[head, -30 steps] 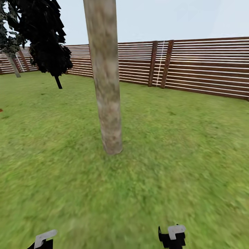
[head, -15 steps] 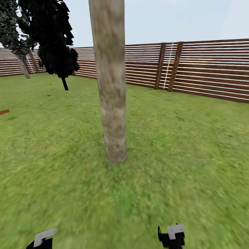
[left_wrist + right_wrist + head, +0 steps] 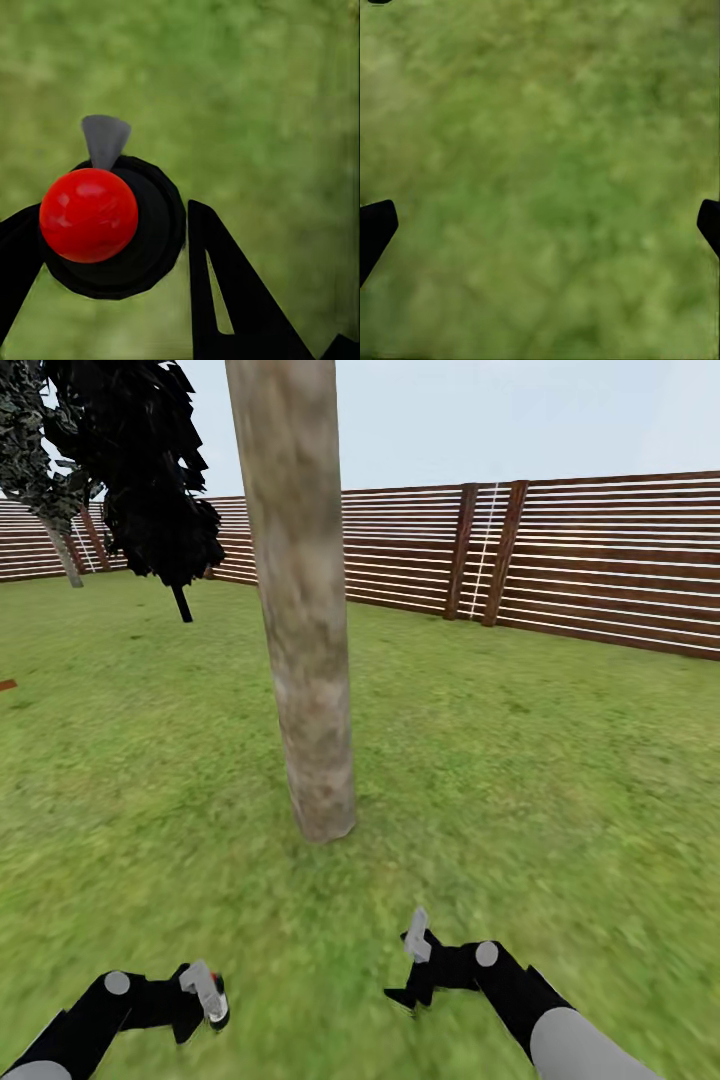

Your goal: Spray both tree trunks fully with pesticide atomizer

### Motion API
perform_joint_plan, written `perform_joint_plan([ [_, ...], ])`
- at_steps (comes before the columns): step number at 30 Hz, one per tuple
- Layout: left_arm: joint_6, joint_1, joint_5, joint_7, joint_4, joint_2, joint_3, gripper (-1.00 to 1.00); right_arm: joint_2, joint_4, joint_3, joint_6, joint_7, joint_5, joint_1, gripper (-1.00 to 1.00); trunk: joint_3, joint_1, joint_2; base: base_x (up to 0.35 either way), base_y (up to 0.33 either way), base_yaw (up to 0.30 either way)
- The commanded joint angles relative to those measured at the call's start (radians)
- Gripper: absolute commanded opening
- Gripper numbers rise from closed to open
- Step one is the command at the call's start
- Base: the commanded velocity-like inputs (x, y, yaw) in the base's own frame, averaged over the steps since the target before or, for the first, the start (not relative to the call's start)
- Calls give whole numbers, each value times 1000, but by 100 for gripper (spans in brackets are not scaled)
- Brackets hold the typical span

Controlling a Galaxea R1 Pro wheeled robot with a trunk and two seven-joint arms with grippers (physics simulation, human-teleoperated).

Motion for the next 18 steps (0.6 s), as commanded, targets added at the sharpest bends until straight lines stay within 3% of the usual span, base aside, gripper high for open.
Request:
perform_joint_plan([
  [1, 3, -10, -4, -34, -12, 2, -1, -100, 3, -15, 0, 1, 16, 13, -7, 100, 0, 0, 0, 0, 0, 0],
  [4, 7, -48, -11, -68, -24, 1, -2, -100, 21, -70, 0, 2, 77, 24, -18, 100, 0, 0, 0, 0, 0, 0],
  [6, 13, -72, -53, -73, -24, -1, -2, -100, 29, -115, 0, 3, 176, 26, -20, 100, 0, 0, 0, 0, 0, 0],
  [9, 20, -78, -109, -75, -21, -11, -3, -100, 33, -133, 0, 3, 205, 27, -21, 100, 0, 0, 0, 0, 0, 0],
  [13, 21, -80, -120, -100, -12, -15, -3, -100, 50, -136, 1, 3, 212, 27, -21, 100, 0, 0, 0, 0, 0, 0],
  [14, 21, -80, -120, -109, -12, -17, -2, -100, 56, -137, 1, 3, 212, 27, -21, -100, 0, 0, 0, 0, 0, 0],
  [18, 20, -80, -120, -126, -15, -46, -8, -100, 63, -138, 1, 3, 210, 27, -22, -100, 0, 0, 0, 0, 0, 0],
])
